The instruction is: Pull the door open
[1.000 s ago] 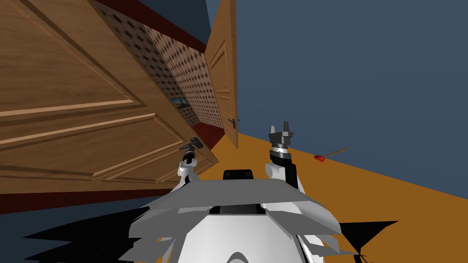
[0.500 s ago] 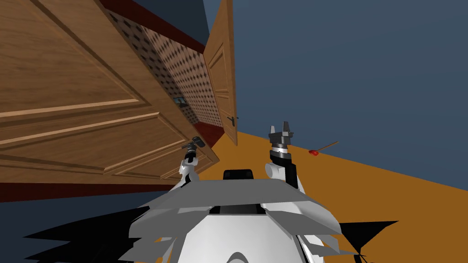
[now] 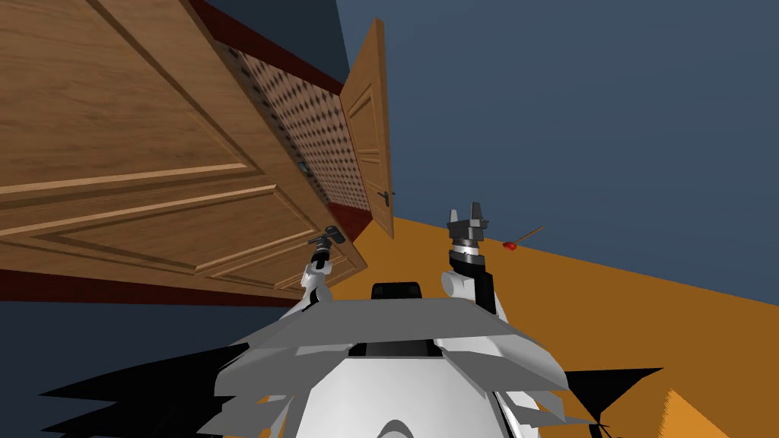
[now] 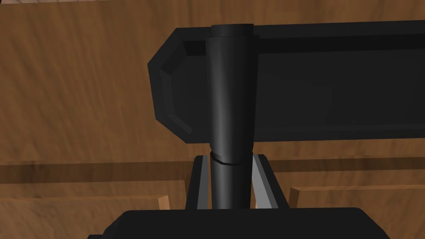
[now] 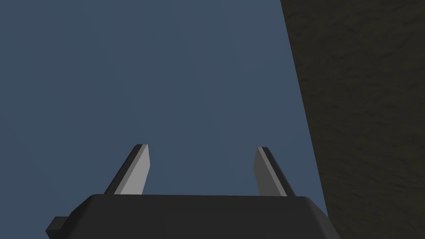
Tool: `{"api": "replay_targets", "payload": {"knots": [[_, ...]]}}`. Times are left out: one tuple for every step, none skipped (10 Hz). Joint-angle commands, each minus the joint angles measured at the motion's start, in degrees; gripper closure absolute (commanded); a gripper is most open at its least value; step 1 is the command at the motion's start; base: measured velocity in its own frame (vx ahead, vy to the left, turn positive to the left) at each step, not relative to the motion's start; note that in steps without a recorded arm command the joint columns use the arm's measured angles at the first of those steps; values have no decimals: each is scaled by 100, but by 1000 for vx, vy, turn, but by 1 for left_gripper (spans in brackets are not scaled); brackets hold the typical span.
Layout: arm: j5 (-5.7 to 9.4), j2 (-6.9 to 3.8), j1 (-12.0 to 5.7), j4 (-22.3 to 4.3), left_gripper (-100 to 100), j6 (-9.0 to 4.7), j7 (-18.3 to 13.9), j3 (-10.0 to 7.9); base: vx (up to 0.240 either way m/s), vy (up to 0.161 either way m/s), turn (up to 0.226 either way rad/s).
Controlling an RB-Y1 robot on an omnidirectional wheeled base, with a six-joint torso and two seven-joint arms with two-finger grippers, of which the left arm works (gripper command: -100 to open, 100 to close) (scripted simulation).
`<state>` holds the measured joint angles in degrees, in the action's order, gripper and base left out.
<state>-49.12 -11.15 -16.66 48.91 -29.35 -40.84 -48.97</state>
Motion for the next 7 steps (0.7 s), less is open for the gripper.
{"api": "replay_targets", "payload": {"knots": [[-33,-9,15,24,100,-12,-76,109,-180,6,-42],[-46,-12,8,14,100,-26,-100,159,-180,19,-40],[-60,-16,1,4,100,-41,-124,209,-202,21,-42],[-54,-6,3,17,100,-29,-114,189,-90,4,-31],[-107,3,2,-7,100,-74,-181,285,-114,23,-41],[-119,2,0,-10,100,-86,-198,306,-199,41,-57],[-147,-2,-4,-18,100,-111,-235,355,-198,37,-57]]}}
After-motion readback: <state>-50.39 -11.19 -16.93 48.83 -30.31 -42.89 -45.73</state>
